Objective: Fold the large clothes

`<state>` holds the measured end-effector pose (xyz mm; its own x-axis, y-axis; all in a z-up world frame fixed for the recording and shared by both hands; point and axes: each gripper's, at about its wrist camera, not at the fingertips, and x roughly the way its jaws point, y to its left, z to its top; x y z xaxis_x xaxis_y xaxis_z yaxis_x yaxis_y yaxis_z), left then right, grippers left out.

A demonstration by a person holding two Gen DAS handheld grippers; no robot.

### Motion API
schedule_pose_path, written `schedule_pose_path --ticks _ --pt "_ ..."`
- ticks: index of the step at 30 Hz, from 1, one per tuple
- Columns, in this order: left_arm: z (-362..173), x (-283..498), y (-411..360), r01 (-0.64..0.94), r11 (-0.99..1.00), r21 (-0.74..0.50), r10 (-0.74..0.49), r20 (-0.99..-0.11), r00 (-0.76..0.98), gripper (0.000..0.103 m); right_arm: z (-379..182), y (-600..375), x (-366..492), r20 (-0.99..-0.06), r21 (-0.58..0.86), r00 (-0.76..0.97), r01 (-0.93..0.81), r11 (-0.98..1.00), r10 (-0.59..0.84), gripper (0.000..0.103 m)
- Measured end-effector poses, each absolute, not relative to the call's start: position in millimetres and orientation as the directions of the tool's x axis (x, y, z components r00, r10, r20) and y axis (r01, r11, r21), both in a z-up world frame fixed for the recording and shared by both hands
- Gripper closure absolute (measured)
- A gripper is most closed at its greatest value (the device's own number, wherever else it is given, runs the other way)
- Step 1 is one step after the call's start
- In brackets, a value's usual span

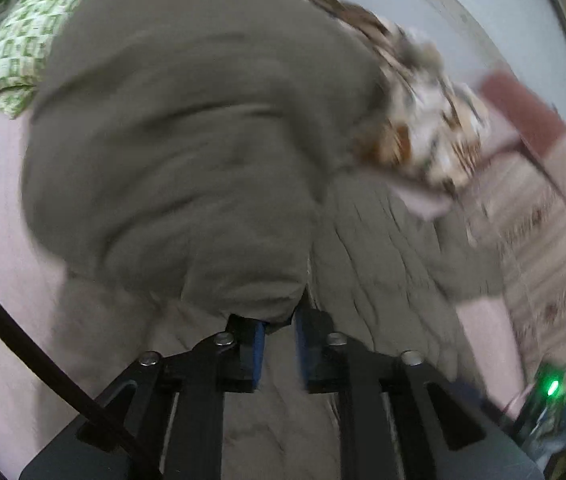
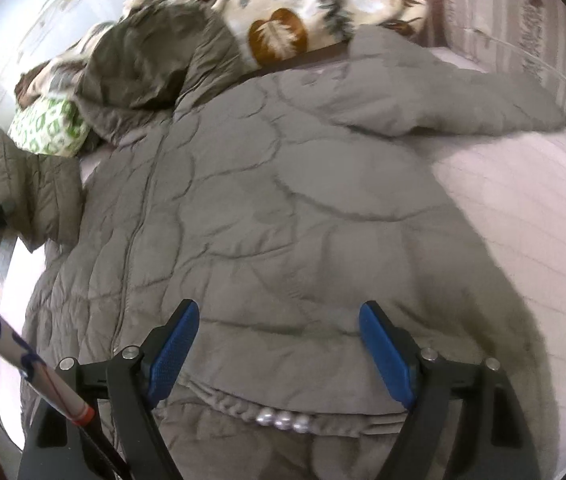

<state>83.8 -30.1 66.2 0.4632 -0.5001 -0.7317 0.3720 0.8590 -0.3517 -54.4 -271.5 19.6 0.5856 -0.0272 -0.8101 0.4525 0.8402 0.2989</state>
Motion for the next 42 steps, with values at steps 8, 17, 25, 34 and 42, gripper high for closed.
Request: schedule_pose_path --ticks 8,17,25,34,42 --pt "56.9 4.0 -0.8 0.385 0.881 -0.276 -0.451 -0.737 0.504 0.037 31.3 -277.1 -57.4 -0.779 0.297 0.625 0.437 0.849 -0.049 0.017" --pt "47.8 10.7 70.1 0.206 0.973 -0.101 -0.214 -0.728 0.651 0.033 13.3 -255.6 -48.1 -0.775 0.312 0.631 0.44 0.842 -0.043 0.013" --pt "57.8 17.8 82.0 0.182 0.979 -0.095 -0.195 -0.71 0.676 0.033 21.7 -273.4 -9.9 -0.804 0.31 0.591 0.519 0.797 -0.072 0.012" --pt "44.6 22.5 72.1 0.197 0.976 -0.09 -0.198 -0.74 0.643 0.033 10.3 -301.3 64.4 -0.862 0.326 0.504 0.631 0.704 -0.052 0.066" --pt "34.7 19.4 62.4 0.222 0.97 -0.096 -0.213 -0.77 0.601 0.033 25.7 -307.9 69.2 -0.869 0.097 0.434 0.621 0.777 -0.239 0.076"
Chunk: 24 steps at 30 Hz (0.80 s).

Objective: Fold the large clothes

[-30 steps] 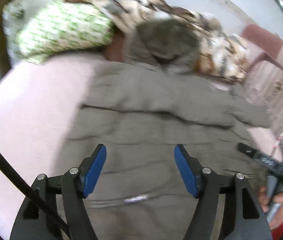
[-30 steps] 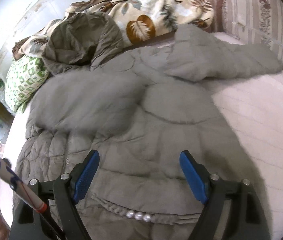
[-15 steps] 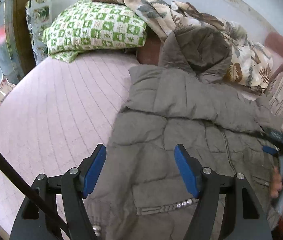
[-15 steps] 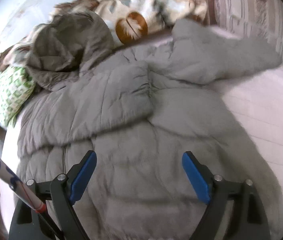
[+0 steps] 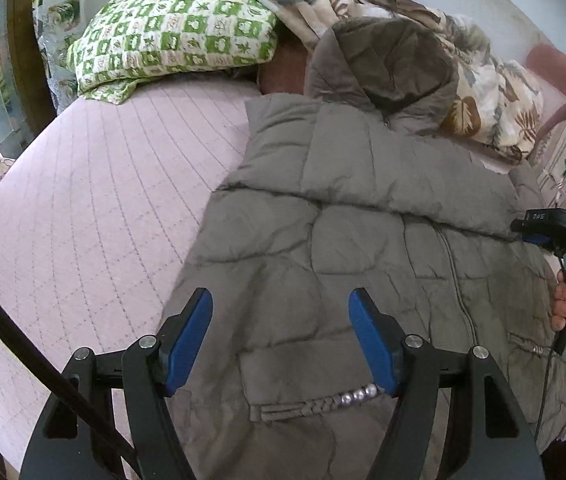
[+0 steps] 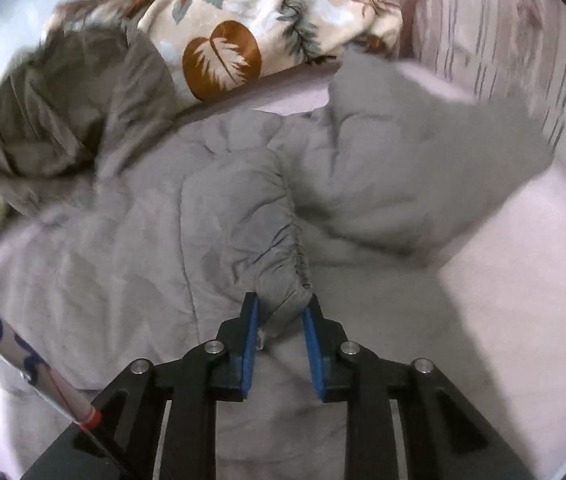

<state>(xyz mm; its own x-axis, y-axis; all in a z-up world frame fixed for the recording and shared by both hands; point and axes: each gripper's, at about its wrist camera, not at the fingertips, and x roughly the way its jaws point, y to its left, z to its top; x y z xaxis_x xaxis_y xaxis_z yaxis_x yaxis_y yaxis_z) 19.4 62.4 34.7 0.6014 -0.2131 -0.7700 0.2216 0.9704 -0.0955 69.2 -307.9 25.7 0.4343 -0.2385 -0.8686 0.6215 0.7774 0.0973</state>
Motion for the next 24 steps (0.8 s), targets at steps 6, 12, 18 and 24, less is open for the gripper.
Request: schedule_pose_path --ticks 6,12,18,24 --pt "32.5 15.5 56.8 0.227 0.972 -0.066 -0.195 -0.769 0.609 0.033 52.3 -334.7 16.9 -0.835 0.158 0.495 0.632 0.759 -0.238 0.063" --pt "27.5 13.2 51.0 0.24 0.968 -0.077 -0.208 -0.781 0.589 0.033 45.8 -429.8 -51.4 -0.829 0.212 0.471 0.765 0.607 -0.303 0.033" --pt "17.1 17.2 42.2 0.254 0.965 -0.071 -0.207 -0.798 0.565 0.033 -4.5 -523.4 -113.4 -0.814 0.474 0.547 0.82 0.321 -0.195 0.034" --pt "-4.7 30.0 31.0 0.267 0.96 -0.079 -0.21 -0.837 0.506 0.033 -24.7 -571.0 -103.7 -0.767 0.562 0.608 0.791 0.242 -0.205 0.037"
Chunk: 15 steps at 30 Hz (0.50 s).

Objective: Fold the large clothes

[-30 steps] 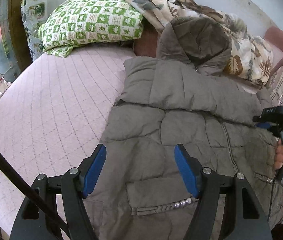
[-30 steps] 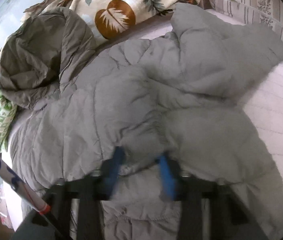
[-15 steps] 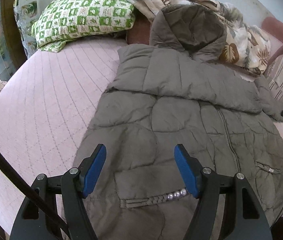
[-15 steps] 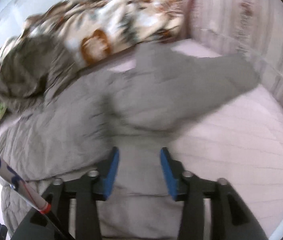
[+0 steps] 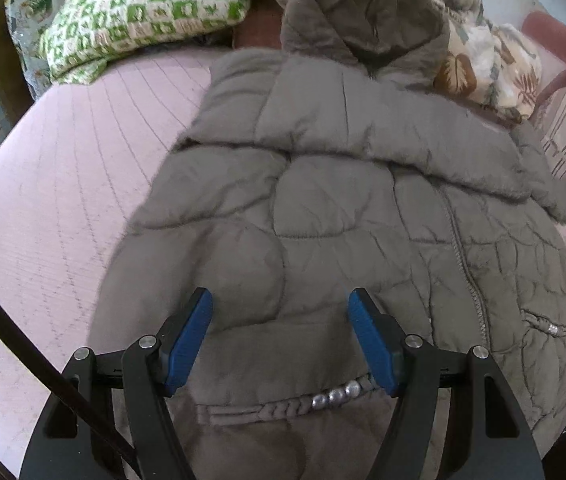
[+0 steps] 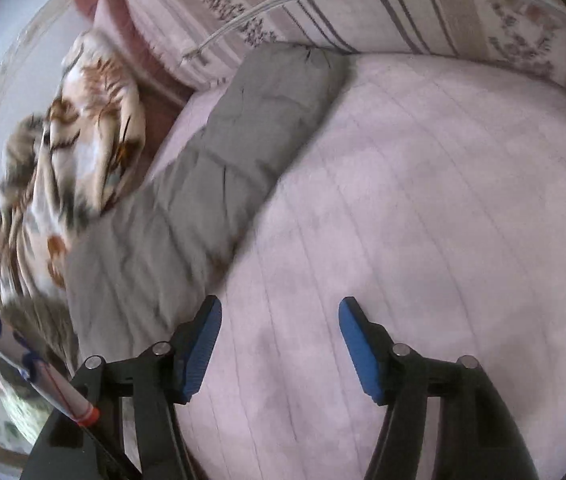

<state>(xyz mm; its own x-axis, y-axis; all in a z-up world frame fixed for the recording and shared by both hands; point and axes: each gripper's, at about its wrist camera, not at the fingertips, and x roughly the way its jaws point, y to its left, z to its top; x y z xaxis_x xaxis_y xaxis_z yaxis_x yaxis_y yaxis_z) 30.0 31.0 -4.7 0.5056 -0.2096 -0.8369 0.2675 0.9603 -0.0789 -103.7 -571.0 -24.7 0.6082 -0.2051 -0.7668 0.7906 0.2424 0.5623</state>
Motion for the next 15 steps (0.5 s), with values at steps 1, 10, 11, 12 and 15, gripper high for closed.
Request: schedule_pose_path --ticks 1,10,11,12,15 --pt "-7.3 31.5 29.3 0.269 0.96 -0.075 -0.206 -0.839 0.503 0.033 -26.5 -578.9 -96.6 -0.764 0.565 0.61 0.79 0.238 -0.212 0.037" --pt "-15.6 31.6 5.0 0.299 0.951 0.081 -0.11 -0.814 0.57 0.032 -23.6 -639.5 -53.1 -0.805 0.476 0.529 0.846 0.241 -0.268 0.056" --pt "-15.1 30.6 4.1 0.3 0.95 0.089 -0.106 -0.812 0.574 0.032 -22.0 -641.0 -53.1 -0.812 0.464 0.52 0.85 0.248 -0.264 0.084" --pt "-14.3 29.9 4.0 0.301 0.949 0.089 -0.107 -0.811 0.575 0.032 -17.4 -641.9 -52.3 -0.813 0.463 0.52 0.85 0.253 -0.26 0.089" --pt "-9.9 29.3 9.5 0.301 0.952 0.052 -0.132 -0.818 0.56 0.032 15.7 -630.4 -48.6 -0.805 0.413 0.506 0.853 0.319 -0.311 0.094"
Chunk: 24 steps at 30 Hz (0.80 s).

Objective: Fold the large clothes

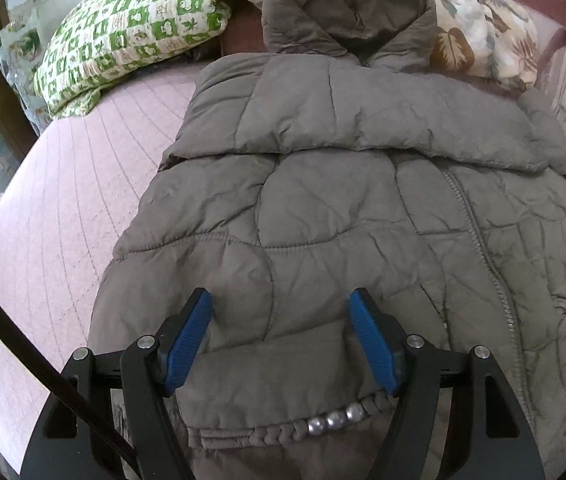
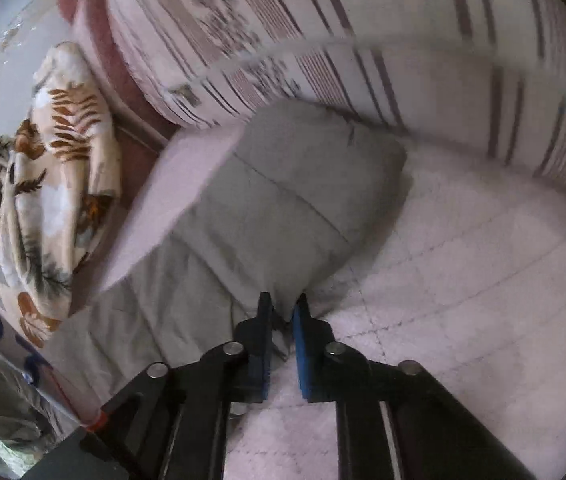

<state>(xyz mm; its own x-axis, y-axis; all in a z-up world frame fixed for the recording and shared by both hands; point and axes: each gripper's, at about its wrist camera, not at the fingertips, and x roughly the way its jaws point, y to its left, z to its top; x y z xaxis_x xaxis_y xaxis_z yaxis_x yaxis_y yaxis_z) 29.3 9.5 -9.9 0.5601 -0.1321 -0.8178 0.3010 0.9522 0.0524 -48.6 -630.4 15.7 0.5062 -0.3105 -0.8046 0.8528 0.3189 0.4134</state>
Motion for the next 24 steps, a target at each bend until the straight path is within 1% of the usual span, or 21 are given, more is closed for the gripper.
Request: schedule_pose_path --ticks 2,5,8,12,14,17,19,22,24 --pt "-4.1 27.3 15.2 0.301 0.954 0.006 -0.166 -0.822 0.545 0.032 43.9 -614.8 -42.3 -0.795 0.354 0.491 0.852 0.385 -0.357 0.095" --pt "9.4 22.3 25.1 0.293 0.955 -0.043 -0.206 -0.808 0.552 0.032 88.4 -584.5 -32.3 -0.763 0.304 0.506 0.83 0.468 -0.401 0.095" --pt "28.8 14.5 36.3 0.279 0.96 -0.032 -0.202 -0.769 0.607 0.032 137.2 -539.6 -14.5 -0.721 0.263 0.551 0.779 0.569 -0.421 0.095" --pt "52.3 7.5 56.0 0.223 0.975 0.015 -0.148 -0.702 0.696 0.032 191.6 -458.0 17.8 -0.666 0.238 0.645 0.659 0.713 -0.374 0.096" --pt "62.2 8.7 70.2 0.188 0.982 0.009 -0.131 -0.684 0.717 0.032 207.5 -411.6 37.5 -0.65 0.217 0.685 0.582 0.784 -0.329 0.097" --pt "73.3 16.3 94.6 0.138 0.989 -0.045 -0.131 -0.681 0.72 0.032 215.7 -334.0 67.4 -0.645 0.187 0.731 0.434 0.881 -0.223 0.098" --pt "77.9 21.8 113.7 0.091 0.993 -0.073 -0.116 -0.675 0.729 0.032 209.8 -281.2 88.1 -0.657 0.168 0.739 0.332 0.928 -0.145 0.098" --pt "80.7 27.6 134.6 0.033 0.996 -0.088 -0.084 -0.673 0.735 0.032 180.2 -203.2 112.5 -0.703 0.135 0.71 0.191 0.972 -0.042 0.098" --pt "81.1 28.3 142.6 0.016 0.996 -0.092 -0.074 -0.676 0.733 0.032 151.6 -162.6 118.7 -0.744 0.147 0.668 0.134 0.98 0.02 0.098"
